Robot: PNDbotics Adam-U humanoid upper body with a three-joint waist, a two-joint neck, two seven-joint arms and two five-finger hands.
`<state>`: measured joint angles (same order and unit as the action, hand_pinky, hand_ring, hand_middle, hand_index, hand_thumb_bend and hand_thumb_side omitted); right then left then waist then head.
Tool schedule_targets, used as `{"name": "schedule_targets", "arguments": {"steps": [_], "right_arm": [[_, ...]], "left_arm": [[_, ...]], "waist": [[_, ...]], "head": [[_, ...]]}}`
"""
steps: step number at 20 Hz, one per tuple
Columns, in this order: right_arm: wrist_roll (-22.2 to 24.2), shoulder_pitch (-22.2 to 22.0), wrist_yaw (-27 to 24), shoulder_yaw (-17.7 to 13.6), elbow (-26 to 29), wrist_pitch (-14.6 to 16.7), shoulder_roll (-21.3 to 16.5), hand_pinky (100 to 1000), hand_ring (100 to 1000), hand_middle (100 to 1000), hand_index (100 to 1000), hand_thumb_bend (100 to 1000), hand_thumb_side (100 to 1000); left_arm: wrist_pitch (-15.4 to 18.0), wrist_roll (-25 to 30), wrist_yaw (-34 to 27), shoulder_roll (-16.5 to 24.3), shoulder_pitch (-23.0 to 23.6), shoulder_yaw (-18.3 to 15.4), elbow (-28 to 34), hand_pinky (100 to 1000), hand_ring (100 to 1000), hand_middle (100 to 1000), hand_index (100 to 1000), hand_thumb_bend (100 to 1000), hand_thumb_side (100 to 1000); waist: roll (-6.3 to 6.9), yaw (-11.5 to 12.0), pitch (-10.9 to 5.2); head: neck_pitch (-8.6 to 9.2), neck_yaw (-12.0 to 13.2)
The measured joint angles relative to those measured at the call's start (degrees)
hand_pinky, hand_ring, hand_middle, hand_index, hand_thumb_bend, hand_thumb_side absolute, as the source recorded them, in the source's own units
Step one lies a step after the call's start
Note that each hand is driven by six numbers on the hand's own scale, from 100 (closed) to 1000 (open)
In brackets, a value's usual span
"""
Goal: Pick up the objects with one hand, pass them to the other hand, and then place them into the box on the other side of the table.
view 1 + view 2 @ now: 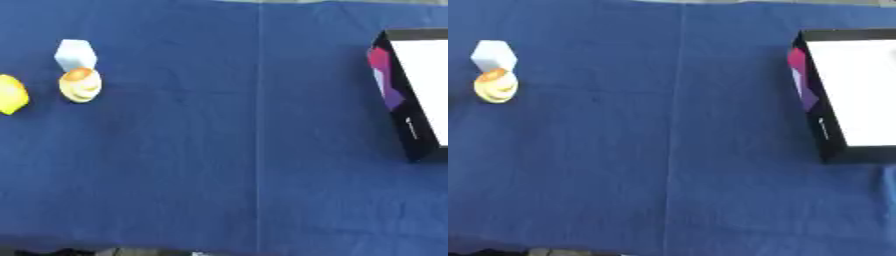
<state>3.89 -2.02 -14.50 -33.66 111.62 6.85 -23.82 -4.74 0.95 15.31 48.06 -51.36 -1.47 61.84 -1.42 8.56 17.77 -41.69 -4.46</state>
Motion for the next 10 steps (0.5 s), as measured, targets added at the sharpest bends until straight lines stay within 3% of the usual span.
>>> {"name": "schedule_targets", "arguments": {"steps": [3, 6, 10], "right_arm": [[0.1, -0.1, 0.0, 0.2, 0.1, 0.5, -0.1, 904, 1000, 1000, 1000, 100, 492], [0.2, -0.3, 0.0, 0.3, 0.1, 0.9, -0.1, 904, 1000, 1000, 1000, 100, 490], [0.4, -0.3, 0.0, 0.6, 0.1, 1.3, -0.1, 904, 1000, 1000, 1000, 100, 487]], "left_arm": [[1.3, 6.1, 5.3, 0.1, -3.0, 0.4, -3.6, 852, 679, 667, 841, 671, 284], [2.3, 11.3, 10.3, 0.0, -6.0, 0.7, -6.9, 863, 719, 686, 832, 762, 155], [3.0, 17.2, 18.5, -1.0, -9.7, 1.3, -11.7, 871, 756, 705, 826, 803, 100]], "waist": [[0.0, -0.2, 0.05], [0.0, -0.4, 0.26], [0.0, -0.5, 0.29]], "head": [[-0.01, -0.2], [0.05, -0.2], [0.15, 0.0]]}}
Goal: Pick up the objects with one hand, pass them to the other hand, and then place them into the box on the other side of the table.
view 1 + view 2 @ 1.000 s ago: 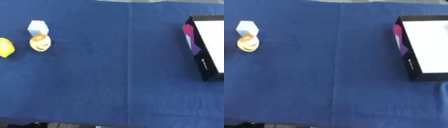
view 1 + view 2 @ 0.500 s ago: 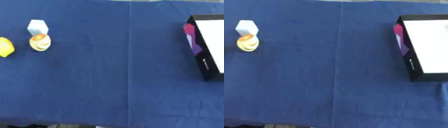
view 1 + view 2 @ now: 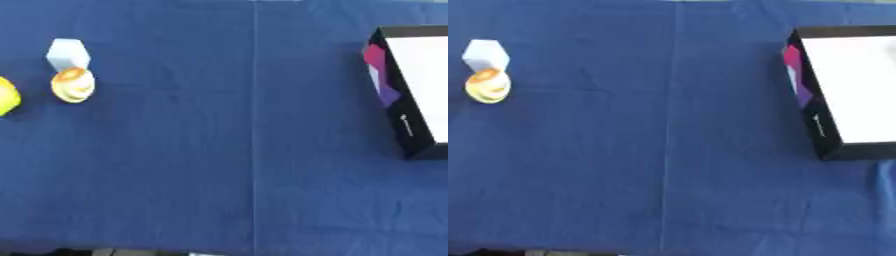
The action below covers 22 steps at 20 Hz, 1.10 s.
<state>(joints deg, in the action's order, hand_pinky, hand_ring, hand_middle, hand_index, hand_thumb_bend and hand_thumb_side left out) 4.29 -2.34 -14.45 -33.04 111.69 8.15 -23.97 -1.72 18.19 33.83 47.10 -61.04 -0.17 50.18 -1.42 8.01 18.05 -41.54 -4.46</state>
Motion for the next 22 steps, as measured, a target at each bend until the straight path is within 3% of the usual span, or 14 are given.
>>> {"name": "schedule_targets", "arguments": {"steps": [8, 15, 16, 17, 22], "right_arm": [[0.8, 0.3, 0.1, 0.7, -0.1, 0.5, -0.5, 904, 1000, 1000, 1000, 100, 489], [1.7, 0.8, 0.1, 1.0, -0.5, 0.5, -0.5, 903, 1000, 1000, 1000, 100, 489], [1.8, 0.8, 0.2, 1.1, -0.5, 0.5, -0.5, 903, 1000, 1000, 1000, 100, 490], [1.8, 0.8, 0.2, 1.2, -0.6, 0.5, -0.5, 903, 1000, 1000, 1000, 100, 489], [2.2, 0.9, 0.3, 1.4, -0.8, 0.6, -0.7, 903, 1000, 1000, 1000, 100, 488]], "left_arm": [[0.7, 9.1, 11.2, -3.9, -3.8, 0.0, -6.2, 879, 777, 722, 813, 788, 100], [3.4, 14.5, 12.6, -6.5, -5.2, 1.2, -6.3, 877, 784, 731, 801, 811, 100], [3.7, 15.1, 12.6, -6.6, -5.4, 1.5, -6.1, 877, 786, 731, 798, 873, 141], [4.1, 15.6, 12.6, -6.9, -5.6, 1.8, -5.9, 878, 786, 732, 795, 812, 100], [5.0, 17.4, 13.3, -7.9, -6.3, 2.5, -5.7, 878, 788, 733, 787, 803, 100]], "waist": [[0.0, -0.5, 0.12], [0.02, -0.9, 0.44], [0.02, -0.9, 0.46], [0.02, -0.9, 0.47], [0.02, -1.2, 0.57]], "head": [[0.62, 0.9], [0.92, 1.6], [0.92, 1.6], [0.93, 1.8], [1.16, 2.0]]}}
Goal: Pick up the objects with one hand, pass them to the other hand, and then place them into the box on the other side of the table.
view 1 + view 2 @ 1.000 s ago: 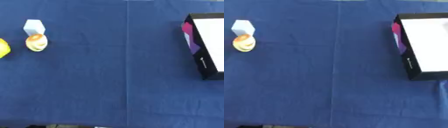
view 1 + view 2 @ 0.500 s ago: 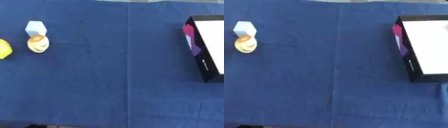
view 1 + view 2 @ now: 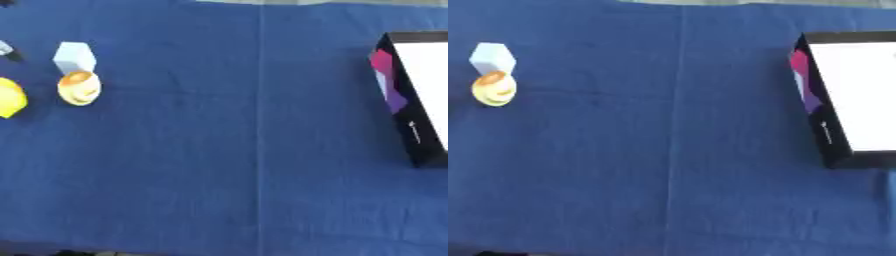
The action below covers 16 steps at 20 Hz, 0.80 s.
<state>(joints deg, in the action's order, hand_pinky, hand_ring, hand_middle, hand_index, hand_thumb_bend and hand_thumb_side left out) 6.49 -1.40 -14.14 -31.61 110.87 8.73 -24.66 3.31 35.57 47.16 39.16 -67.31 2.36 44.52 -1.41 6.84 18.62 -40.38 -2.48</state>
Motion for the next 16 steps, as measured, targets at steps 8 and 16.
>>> {"name": "schedule_targets", "arguments": {"steps": [8, 16], "right_arm": [[0.5, 0.4, 0.1, 0.4, 0.0, 0.3, -0.3, 903, 1000, 1000, 1000, 100, 486], [0.9, 0.7, 0.2, 0.7, 0.0, 0.6, -0.3, 903, 1000, 1000, 1000, 100, 487]], "left_arm": [[0.5, 0.6, 1.0, -1.5, -0.8, 0.3, 0.0, 874, 785, 731, 782, 775, 100], [0.8, 0.8, 2.0, -2.4, -0.8, 0.7, -0.7, 869, 788, 727, 765, 710, 100]], "waist": [[0.0, -0.6, 0.2], [0.0, -1.7, 0.83]], "head": [[0.81, 0.4], [1.7, 0.6]]}}
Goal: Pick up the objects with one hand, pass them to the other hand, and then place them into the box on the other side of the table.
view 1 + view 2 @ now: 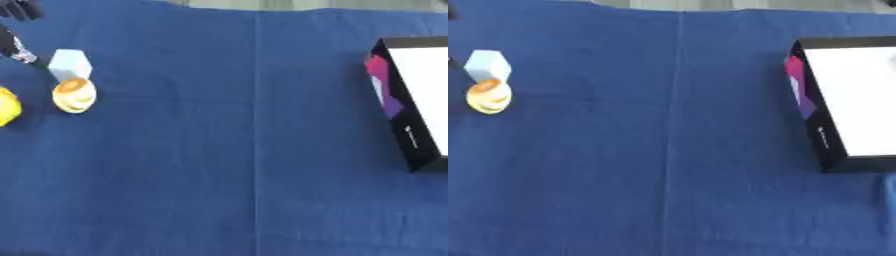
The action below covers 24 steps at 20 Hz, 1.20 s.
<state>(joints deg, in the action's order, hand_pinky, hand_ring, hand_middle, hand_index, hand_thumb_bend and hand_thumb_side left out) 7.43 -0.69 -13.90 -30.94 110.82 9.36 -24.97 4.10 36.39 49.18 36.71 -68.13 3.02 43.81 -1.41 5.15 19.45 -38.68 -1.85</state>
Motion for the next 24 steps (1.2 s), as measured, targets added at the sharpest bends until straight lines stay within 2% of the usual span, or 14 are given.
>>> {"name": "schedule_targets", "arguments": {"steps": [13, 24], "right_arm": [[0.9, 0.7, 0.8, 0.4, -0.4, 0.1, 0.0, 903, 1000, 1000, 1000, 100, 490], [2.1, 1.5, 1.3, 1.0, -0.7, 0.4, 0.0, 904, 1000, 1000, 1000, 100, 494]], "left_arm": [[-0.8, 1.4, 2.5, -0.5, 0.0, 0.0, -1.4, 861, 789, 725, 744, 670, 100], [-1.0, 0.4, 3.3, -1.0, 0.0, -0.7, -2.3, 856, 786, 722, 727, 624, 100]], "waist": [[0.16, -0.9, 0.86], [0.29, -1.7, 1.74]], "head": [[0.62, 0.3], [1.13, 1.5]]}}
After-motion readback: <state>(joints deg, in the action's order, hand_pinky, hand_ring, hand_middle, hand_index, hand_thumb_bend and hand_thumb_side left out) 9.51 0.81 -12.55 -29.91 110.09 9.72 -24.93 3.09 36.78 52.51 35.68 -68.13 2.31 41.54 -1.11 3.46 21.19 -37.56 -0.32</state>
